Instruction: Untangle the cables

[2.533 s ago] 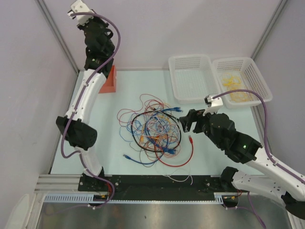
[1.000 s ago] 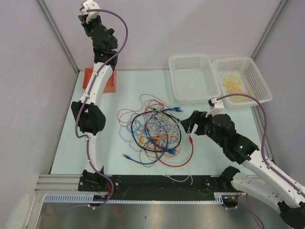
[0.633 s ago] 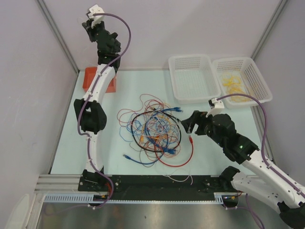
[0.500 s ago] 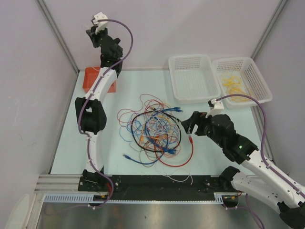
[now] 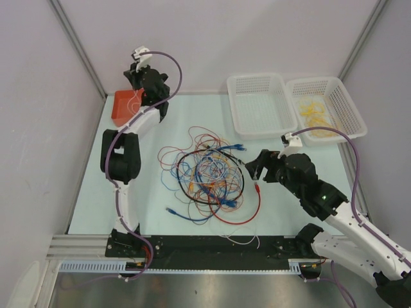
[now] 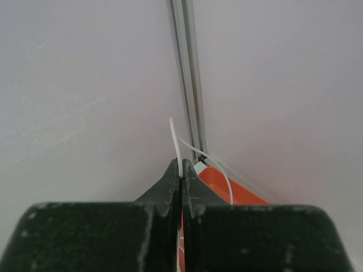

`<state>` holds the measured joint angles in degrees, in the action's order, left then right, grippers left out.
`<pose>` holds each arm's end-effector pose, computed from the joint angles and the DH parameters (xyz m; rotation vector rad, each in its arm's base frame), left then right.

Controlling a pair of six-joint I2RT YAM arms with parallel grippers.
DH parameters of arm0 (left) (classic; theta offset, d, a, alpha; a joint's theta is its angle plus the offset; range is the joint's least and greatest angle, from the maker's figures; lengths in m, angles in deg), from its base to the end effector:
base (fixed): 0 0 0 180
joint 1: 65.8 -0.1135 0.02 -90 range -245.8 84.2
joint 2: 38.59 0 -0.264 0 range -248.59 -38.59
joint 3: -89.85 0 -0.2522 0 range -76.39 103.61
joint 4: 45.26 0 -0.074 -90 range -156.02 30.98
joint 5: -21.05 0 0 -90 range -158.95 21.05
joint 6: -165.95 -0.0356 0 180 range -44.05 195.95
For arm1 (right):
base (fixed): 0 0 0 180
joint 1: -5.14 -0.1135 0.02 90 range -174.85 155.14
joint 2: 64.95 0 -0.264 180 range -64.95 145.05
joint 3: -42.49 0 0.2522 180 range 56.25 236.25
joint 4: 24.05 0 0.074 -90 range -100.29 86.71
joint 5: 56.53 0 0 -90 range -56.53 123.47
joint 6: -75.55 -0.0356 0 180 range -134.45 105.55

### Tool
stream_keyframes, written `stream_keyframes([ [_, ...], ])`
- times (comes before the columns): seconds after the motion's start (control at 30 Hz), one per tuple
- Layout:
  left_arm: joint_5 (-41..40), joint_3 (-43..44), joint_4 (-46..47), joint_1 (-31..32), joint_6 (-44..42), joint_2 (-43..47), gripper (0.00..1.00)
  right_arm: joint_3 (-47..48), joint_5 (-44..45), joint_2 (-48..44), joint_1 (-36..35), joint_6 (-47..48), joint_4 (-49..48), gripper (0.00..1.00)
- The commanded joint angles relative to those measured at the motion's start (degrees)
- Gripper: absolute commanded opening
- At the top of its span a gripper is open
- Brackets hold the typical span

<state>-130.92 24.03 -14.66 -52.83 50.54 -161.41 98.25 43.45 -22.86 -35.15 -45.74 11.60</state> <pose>0.4910 -0.0808 0.3314 -0.5518 1.3344 0.8172 0.1339 0.1054 0.3092 -0.0395 2.0053 0.6483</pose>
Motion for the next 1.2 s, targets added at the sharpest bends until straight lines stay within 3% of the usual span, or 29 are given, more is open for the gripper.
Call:
stream_keyframes([
  [0.0, -3.5, -2.9, -0.8, -1.5, 9.1, 6.6, 0.0, -0.2, -0.3, -0.3, 0.4, -0.4, -1.1, 0.88],
  [0.2, -1.9, -4.4, -10.6, -4.4, 22.7, 6.6, 0.0, -0.3, 0.1, 0.9, 0.4, -0.3, -1.2, 0.87],
  [0.43, 0.4, 0.8, -16.4, -6.5, 29.1, 1.2, 0.0, -1.0, -0.4, 3.5, 1.2, -1.3, -2.7, 0.88],
  [0.5, 2.2, 2.9, -22.7, -7.1, 32.6, -1.0, 0.0, -1.2, -1.3, 4.3, 1.4, -1.8, -3.3, 0.87],
  [0.57, 3.4, 7.1, -31.0, -7.6, 37.2, -2.4, 0.19, -1.2, -1.7, 4.8, 1.7, -2.1, -3.3, 0.88],
  [0.6, 3.9, 8.5, -33.7, -8.0, 38.6, -3.0, 0.34, -1.2, -2.2, 4.8, 1.8, -2.2, -3.6, 0.87],
  [0.63, 4.6, 11.1, -35.8, -8.1, 39.5, -4.3, 0.61, -1.2, -2.5, 4.8, 2.0, -2.3, -3.7, 0.88],
  [0.73, 6.8, 13.3, -36.9, -8.2, 38.3, -5.0, 0.99, -1.2, -3.1, 4.9, 1.9, -3.0, -4.0, 0.87],
  [0.9, 7.4, 13.8, -37.1, -8.2, 38.9, -3.8, 1.0, -1.2, -3.1, 5.0, 1.9, -3.9, -3.6, 0.87],
  [1.03, 8.9, 11.6, -42.2, -7.0, 45.8, 0.1, 1.0, -1.2, -4.2, 4.9, 1.9, -4.0, -4.7, 0.87],
  [1.17, 9.6, 3.0, -40.1, 0.5, 46.1, 12.0, 1.0, -1.2, -6.2, 4.9, 1.9, -3.3, -5.5, 0.86],
])
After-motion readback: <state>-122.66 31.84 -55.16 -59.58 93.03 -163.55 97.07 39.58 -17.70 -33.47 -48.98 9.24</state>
